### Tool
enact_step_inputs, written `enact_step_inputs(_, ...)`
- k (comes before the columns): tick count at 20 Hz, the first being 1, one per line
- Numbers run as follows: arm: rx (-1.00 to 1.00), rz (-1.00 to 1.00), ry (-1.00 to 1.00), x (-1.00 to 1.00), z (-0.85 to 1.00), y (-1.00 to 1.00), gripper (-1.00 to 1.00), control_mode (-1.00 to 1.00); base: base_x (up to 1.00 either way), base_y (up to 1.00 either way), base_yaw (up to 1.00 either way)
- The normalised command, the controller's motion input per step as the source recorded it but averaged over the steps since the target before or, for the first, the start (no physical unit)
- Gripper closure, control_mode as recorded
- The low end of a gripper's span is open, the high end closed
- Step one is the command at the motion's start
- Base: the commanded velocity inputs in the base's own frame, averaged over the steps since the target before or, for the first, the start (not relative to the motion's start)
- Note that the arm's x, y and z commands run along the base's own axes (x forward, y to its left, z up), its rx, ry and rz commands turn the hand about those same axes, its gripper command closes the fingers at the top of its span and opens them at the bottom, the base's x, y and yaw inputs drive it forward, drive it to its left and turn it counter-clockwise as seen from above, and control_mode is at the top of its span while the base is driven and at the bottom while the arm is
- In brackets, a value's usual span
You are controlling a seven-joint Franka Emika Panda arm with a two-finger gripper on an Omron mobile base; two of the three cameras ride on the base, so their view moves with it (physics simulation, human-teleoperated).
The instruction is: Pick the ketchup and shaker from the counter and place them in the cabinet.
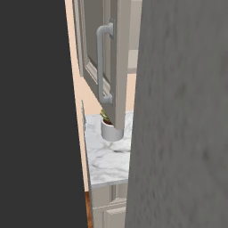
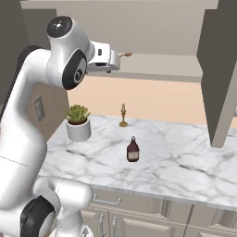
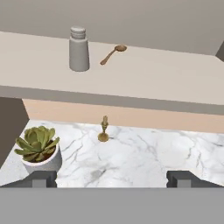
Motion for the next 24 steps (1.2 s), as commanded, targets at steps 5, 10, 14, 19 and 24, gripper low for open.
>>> enact_step_inputs(5,0.0,-0.04,0.03,-0.35,-0.31,-0.17,-1.0,-1.0,0.0,0.0,0.0)
enact_step_inputs(10,0.0,-0.02,0.03,-0.3,-0.39,-0.23,-1.0,-1.0,0.0,0.0,0.0)
enact_step_inputs(14,0.0,-0.01,0.04,-0.21,-0.41,-0.28,-1.0,-1.0,0.0,0.0,0.0)
enact_step_inputs(19,0.0,0.0,0.07,-0.17,-0.38,-0.2,-1.0,-1.0,0.0,0.0,0.0)
enact_step_inputs(24,0.0,0.0,0.1,-0.17,-0.42,-0.13,-1.0,-1.0,0.0,0.0,0.0)
